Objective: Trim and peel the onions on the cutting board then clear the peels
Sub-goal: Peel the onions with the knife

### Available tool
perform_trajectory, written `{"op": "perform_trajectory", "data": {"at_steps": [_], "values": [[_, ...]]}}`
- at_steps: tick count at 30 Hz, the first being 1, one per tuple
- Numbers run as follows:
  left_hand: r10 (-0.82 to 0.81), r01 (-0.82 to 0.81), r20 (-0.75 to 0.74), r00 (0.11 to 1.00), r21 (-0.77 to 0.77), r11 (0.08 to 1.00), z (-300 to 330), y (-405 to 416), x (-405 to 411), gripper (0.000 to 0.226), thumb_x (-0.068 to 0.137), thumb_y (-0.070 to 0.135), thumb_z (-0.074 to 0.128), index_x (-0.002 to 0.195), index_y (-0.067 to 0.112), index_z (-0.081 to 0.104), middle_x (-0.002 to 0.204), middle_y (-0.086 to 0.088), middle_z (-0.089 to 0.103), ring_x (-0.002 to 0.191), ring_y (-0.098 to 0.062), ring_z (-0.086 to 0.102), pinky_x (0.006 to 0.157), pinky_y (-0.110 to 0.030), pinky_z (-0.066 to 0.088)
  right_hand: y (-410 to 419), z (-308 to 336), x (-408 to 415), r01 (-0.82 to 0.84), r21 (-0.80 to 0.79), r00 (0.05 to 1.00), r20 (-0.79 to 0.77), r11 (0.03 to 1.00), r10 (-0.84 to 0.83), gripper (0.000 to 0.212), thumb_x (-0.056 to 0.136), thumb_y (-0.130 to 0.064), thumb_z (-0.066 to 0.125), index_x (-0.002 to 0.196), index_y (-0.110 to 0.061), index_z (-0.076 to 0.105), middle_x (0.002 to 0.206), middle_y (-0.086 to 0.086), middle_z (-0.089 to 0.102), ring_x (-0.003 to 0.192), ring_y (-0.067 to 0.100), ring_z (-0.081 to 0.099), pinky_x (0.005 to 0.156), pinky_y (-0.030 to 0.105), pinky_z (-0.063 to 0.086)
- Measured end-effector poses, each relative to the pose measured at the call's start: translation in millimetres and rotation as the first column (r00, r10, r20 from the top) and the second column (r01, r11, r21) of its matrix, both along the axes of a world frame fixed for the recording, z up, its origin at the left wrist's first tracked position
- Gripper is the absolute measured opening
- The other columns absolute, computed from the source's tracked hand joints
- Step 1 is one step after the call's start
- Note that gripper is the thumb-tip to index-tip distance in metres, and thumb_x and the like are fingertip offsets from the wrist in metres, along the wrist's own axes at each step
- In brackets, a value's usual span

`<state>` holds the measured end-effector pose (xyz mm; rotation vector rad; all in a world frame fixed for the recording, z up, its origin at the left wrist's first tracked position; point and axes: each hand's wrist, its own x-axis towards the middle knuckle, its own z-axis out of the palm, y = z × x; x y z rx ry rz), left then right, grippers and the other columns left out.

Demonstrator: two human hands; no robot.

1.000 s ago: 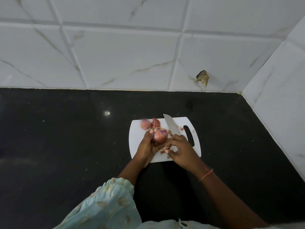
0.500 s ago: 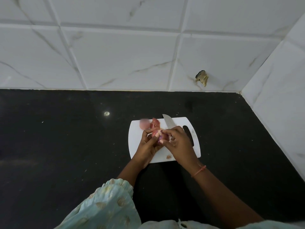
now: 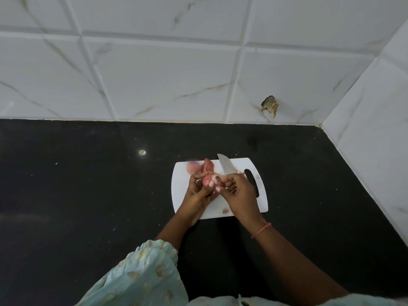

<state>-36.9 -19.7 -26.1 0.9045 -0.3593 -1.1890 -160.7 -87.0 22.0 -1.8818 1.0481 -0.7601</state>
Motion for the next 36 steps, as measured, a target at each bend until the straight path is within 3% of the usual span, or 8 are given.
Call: {"op": "perform_trajectory", "data": {"at_steps": [6,11,16,20,23,29,32,36], "values": [[-0.003,0.004,0.014,1.0,-0.007,1.0,0,1,1,0.039,0.093,0.006,0.06,0.127,0.022,0.051,0.131,-0.016,0.062,0.117,-0.027,0.065,0.1,-0.04,0.055,0,-4,0,-0.006,-0.026,0.999,0.033,1.0,0.007,0.014,0.079,-0.007,0.078,0.088,-0.013,0.069,0.088,-0.002,0.065,0.078,0.007,0.062,0.07,0.016,0.051],[-0.006,0.006,0.004,1.0,0.001,1.0,-1,1,1,0.037,0.097,0.003,0.057,0.129,0.019,0.05,0.133,-0.018,0.06,0.117,-0.027,0.065,0.097,-0.038,0.056,-3,-5,-2,-0.065,-0.044,0.998,0.005,0.997,0.065,0.014,0.083,-0.002,0.072,0.085,-0.015,0.067,0.089,0.0,0.062,0.079,0.003,0.061,0.07,0.009,0.046],[0.023,-0.023,0.006,1.0,0.07,0.997,3,-1,0,0.049,0.091,0.03,0.061,0.135,0.014,0.046,0.136,-0.02,0.061,0.118,-0.027,0.066,0.094,-0.036,0.057,-5,2,-7,-0.196,0.025,0.981,0.004,0.98,0.196,0.011,0.09,-0.009,0.066,0.088,-0.018,0.062,0.091,-0.005,0.063,0.084,0.002,0.059,0.07,0.013,0.05],[0.023,-0.025,0.019,1.0,0.072,0.997,2,-2,-3,0.052,0.092,0.037,0.059,0.134,0.011,0.046,0.132,-0.017,0.065,0.12,-0.03,0.065,0.098,-0.04,0.055,-6,0,-5,-0.147,0.164,0.989,0.049,0.976,0.141,0.01,0.091,-0.016,0.066,0.088,-0.024,0.06,0.084,-0.006,0.064,0.081,0.009,0.062,0.079,0.036,0.057],[0.022,-0.025,0.059,0.998,0.064,0.998,-1,1,-3,0.054,0.089,0.036,0.069,0.127,0.004,0.048,0.128,-0.018,0.067,0.12,-0.032,0.065,0.099,-0.041,0.054,0,2,-2,-0.061,0.222,0.995,0.095,0.973,0.04,0.02,0.082,-0.03,0.075,0.084,-0.022,0.057,0.082,0.003,0.062,0.081,0.025,0.064,0.076,0.048,0.058],[0.027,-0.031,0.08,0.996,0.046,0.998,-2,0,-2,0.067,0.068,0.033,0.089,0.116,0.005,0.052,0.119,-0.017,0.069,0.116,-0.031,0.065,0.095,-0.038,0.054,3,9,-3,0.009,0.114,0.992,0.124,0.993,-0.023,0.018,0.08,-0.012,0.078,0.083,-0.015,0.06,0.081,-0.009,0.062,0.076,0.009,0.062,0.072,0.023,0.053],[0.022,-0.027,0.073,0.997,0.058,0.998,-4,-1,-1,0.086,0.057,0.036,0.097,0.123,0.006,0.05,0.129,-0.019,0.065,0.121,-0.034,0.063,0.102,-0.045,0.052,6,10,-6,0.057,0.141,0.982,0.173,0.988,-0.082,0.018,0.08,-0.011,0.077,0.085,-0.019,0.062,0.083,-0.007,0.066,0.077,0.006,0.065,0.073,0.02,0.053],[-0.013,0.001,0.144,0.989,0.082,0.997,-4,0,-1,0.074,0.059,0.028,0.095,0.123,0.017,0.059,0.126,-0.009,0.068,0.122,-0.031,0.063,0.106,-0.047,0.049,8,12,-7,0.085,0.058,0.983,0.16,0.995,-0.093,0.018,0.079,-0.011,0.078,0.085,-0.021,0.065,0.086,-0.01,0.068,0.081,0.006,0.068,0.074,0.018,0.055]]}}
